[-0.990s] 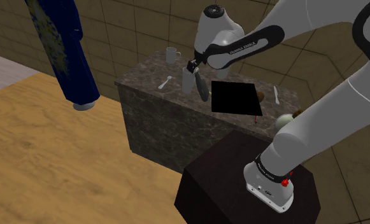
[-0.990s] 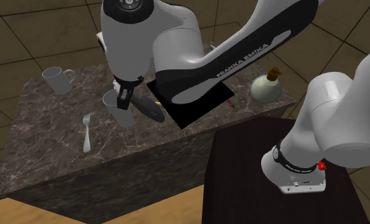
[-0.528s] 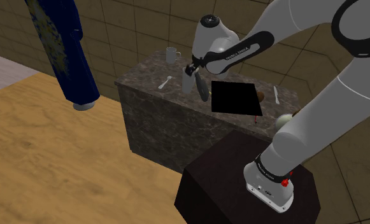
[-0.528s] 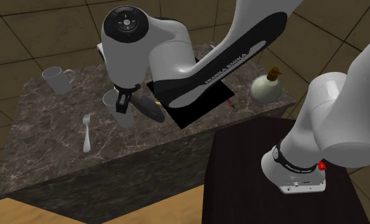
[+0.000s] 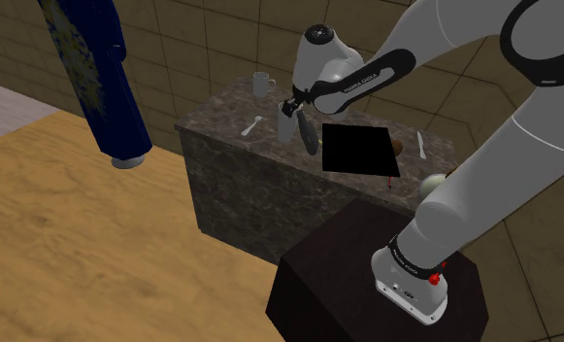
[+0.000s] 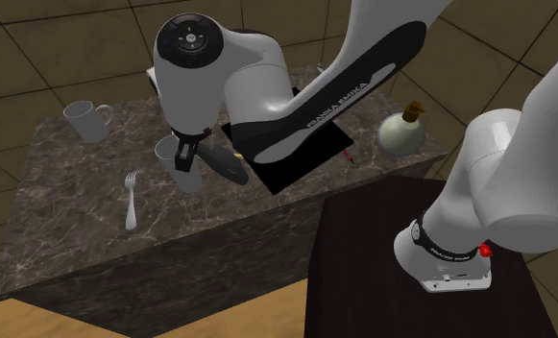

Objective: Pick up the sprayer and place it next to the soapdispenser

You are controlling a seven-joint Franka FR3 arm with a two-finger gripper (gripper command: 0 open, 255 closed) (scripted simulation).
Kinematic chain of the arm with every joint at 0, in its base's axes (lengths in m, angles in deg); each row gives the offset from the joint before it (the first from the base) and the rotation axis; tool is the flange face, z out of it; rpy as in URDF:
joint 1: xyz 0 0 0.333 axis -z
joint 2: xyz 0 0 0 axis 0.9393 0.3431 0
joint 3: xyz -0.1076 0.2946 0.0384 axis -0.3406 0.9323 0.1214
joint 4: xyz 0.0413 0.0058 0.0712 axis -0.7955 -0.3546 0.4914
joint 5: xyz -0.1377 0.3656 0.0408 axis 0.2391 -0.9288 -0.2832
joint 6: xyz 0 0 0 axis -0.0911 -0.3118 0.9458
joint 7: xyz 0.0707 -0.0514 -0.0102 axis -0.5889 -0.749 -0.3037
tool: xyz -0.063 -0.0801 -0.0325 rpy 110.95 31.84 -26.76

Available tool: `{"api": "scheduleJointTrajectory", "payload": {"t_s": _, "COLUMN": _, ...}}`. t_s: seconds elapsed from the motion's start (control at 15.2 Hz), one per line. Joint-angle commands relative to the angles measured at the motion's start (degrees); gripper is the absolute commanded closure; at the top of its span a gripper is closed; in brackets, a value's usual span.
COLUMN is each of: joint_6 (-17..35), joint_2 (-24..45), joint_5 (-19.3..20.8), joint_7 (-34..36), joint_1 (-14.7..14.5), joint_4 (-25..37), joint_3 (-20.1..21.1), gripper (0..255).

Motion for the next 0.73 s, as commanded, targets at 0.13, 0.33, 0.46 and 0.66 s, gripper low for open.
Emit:
{"api": "scheduleJointTrajectory", "payload": {"t_s": 0.13, "joint_6": 0.00, "joint_2": 0.00, "joint_5": 0.00, "joint_7": 0.00, "joint_1": 0.00, "joint_4": 0.00, "joint_3": 0.00, "gripper": 255}}
{"api": "scheduleJointTrajectory", "payload": {"t_s": 0.33, "joint_6": 0.00, "joint_2": 0.01, "joint_5": 0.00, "joint_7": 0.00, "joint_1": 0.00, "joint_4": 0.01, "joint_3": 0.00, "gripper": 255}}
{"api": "scheduleJointTrajectory", "payload": {"t_s": 0.46, "joint_6": -0.01, "joint_2": -0.02, "joint_5": -0.02, "joint_7": -0.02, "joint_1": 0.00, "joint_4": 0.00, "joint_3": 0.00, "gripper": 255}}
{"api": "scheduleJointTrajectory", "payload": {"t_s": 0.66, "joint_6": -0.58, "joint_2": -0.50, "joint_5": -0.74, "joint_7": -0.74, "joint_1": -0.08, "joint_4": 0.19, "joint_3": 0.03, "gripper": 255}}
